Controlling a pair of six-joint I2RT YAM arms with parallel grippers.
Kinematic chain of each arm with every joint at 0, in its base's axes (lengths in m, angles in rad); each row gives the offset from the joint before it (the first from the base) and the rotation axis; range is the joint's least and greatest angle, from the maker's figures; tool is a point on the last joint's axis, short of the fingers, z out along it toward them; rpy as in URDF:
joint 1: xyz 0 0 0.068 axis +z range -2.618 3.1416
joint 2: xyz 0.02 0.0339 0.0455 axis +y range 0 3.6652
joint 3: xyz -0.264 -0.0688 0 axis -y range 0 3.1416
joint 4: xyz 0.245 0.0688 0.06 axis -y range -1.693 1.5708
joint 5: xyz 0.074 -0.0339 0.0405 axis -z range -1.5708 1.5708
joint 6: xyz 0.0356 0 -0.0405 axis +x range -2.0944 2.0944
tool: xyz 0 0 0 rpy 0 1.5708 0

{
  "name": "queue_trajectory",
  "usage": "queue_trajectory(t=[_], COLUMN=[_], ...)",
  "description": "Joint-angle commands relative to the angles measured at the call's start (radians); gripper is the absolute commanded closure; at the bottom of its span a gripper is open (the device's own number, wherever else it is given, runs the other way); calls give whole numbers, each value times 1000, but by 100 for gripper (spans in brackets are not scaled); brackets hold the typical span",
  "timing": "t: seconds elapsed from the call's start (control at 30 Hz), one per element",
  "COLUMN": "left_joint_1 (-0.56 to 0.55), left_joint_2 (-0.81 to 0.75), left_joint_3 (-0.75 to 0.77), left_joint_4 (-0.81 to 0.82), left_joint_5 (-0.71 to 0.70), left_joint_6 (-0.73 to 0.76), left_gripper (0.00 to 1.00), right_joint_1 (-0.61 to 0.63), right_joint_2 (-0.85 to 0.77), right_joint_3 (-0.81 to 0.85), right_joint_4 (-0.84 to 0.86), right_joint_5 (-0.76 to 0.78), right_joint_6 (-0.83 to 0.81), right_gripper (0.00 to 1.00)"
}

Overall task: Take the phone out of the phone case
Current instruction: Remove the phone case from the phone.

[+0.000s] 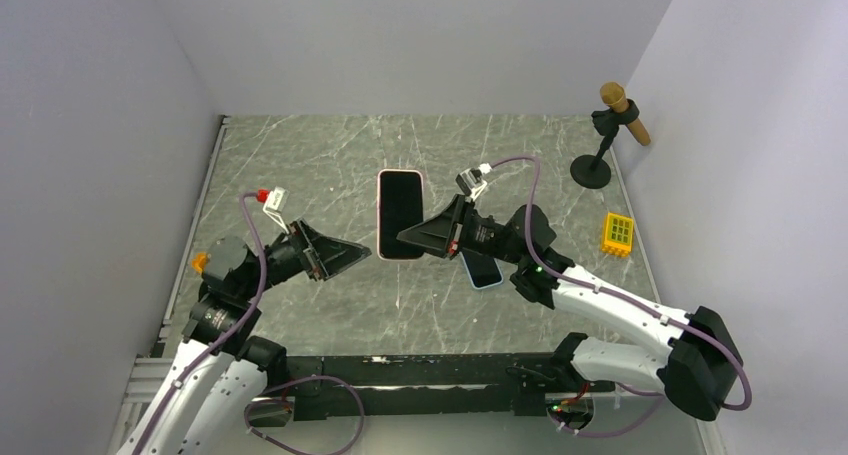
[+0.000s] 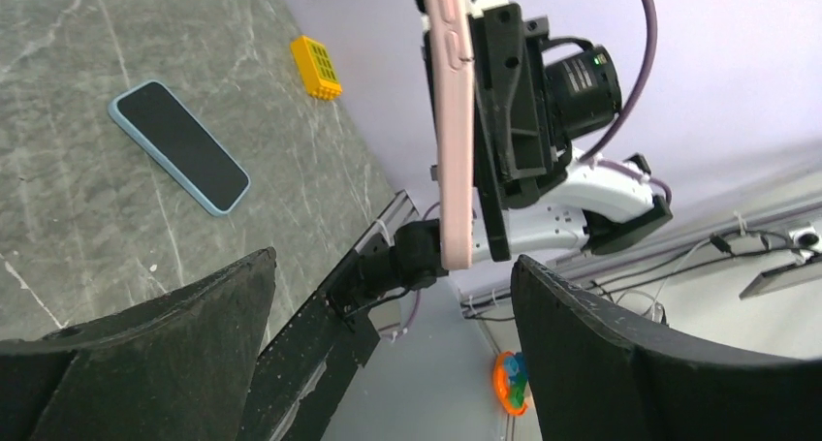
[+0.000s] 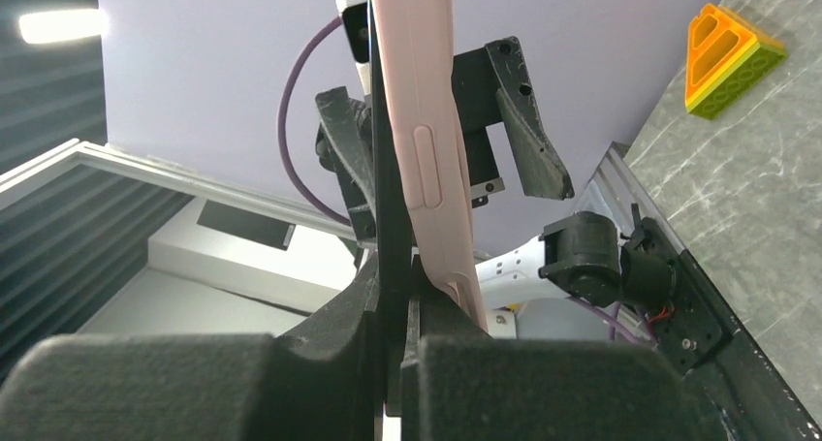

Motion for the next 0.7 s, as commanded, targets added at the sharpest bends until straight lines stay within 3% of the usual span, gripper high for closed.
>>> queue_trajectory(t=[0.0, 0.07, 0.2, 0.3, 0.67], left_joint_1=[-47, -68, -105, -122, -149], left_joint_2=[29, 44, 66, 70, 192], left_joint_3=[24, 33, 11, -25, 25], left_joint_4=[75, 66, 70, 122, 163], left_joint_5=[36, 28, 8, -3, -14], left_joint_6=[41, 56, 47, 17, 5], left_gripper=[6, 7, 26, 33, 39], right_joint_1=[-2, -2, -2, -3, -1], right_joint_2=[17, 26, 31, 34, 66], right_joint_3=[29, 29, 25, 27, 10], right_joint_4=[166, 181, 199, 201, 239], right_joint_5=[-27, -28, -24, -24, -33], right_joint_6=[45, 53, 64, 63, 69], right_gripper=[100, 100, 100, 100, 100])
